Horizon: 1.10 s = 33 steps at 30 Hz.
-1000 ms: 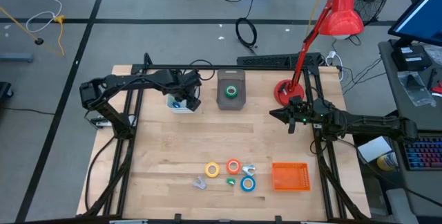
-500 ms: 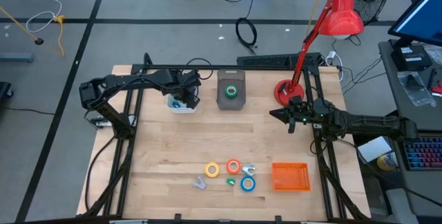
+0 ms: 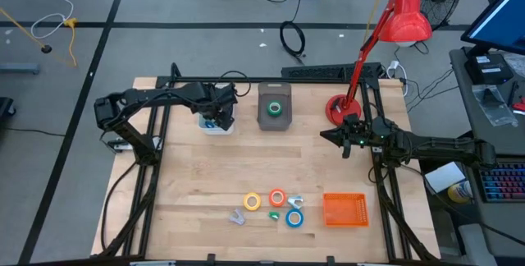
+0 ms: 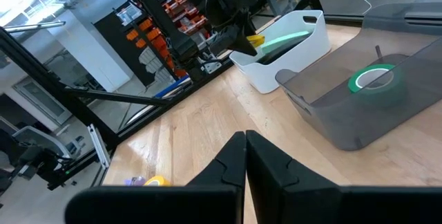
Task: Pick and place Stapler, Stapler remover, tape
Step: Put the small yellow stapler into the white bin
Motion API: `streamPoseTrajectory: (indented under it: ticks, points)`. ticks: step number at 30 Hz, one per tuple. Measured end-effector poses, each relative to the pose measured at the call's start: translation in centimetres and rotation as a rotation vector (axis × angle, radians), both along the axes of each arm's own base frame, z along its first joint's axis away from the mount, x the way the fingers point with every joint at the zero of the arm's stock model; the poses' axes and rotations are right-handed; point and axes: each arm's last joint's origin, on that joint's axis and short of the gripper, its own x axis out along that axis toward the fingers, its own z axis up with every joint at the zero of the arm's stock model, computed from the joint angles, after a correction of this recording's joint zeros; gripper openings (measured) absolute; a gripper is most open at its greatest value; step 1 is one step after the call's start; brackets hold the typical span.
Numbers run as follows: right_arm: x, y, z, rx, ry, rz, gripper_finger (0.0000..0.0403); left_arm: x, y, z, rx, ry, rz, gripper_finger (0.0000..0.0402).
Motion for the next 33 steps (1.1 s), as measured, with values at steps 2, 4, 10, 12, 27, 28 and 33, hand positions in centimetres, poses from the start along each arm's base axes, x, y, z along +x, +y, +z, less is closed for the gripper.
streamPoseTrajectory:
  ticks: [2, 4, 10, 12, 27, 28, 33]
  points:
    - [0.0, 0.0, 0.0, 0.0, 0.0, 0.0, 0.0004, 0.0, 0.0, 0.0, 0.0, 0.0, -0.001, 0.0241]
    - [0.0, 0.0, 0.0, 0.0, 0.0, 0.0, 0.0004, 0.0, 0.0, 0.0, 0.0, -0.001, 0.003, 0.0237]
    - [0.0, 0.0, 0.0, 0.0, 0.0, 0.0, 0.0004, 0.0, 0.1, 0.0, 0.02, 0.001, 0.033, 0.0136]
    - [0.0, 0.0, 0.0, 0.0, 0.0, 0.0, 0.0004, 0.0, 0.1, 0.0, 0.022, 0.003, 0.027, 0.0076]
    - [0.0, 0.0, 0.0, 0.0, 0.0, 0.0, 0.0004, -0.3, -0.3, 0.9, -0.056, -0.027, 0.057, 0.0101]
    - [0.0, 0.0, 0.0, 0.0, 0.0, 0.0, 0.0004, -0.3, -0.3, 1.4, -0.061, -0.041, 0.058, 0.0103]
    - [0.0, 0.0, 0.0, 0.0, 0.0, 0.0, 0.0004, 0.1, 0.2, 4.1, -0.06, -0.103, 0.063, 0.0105]
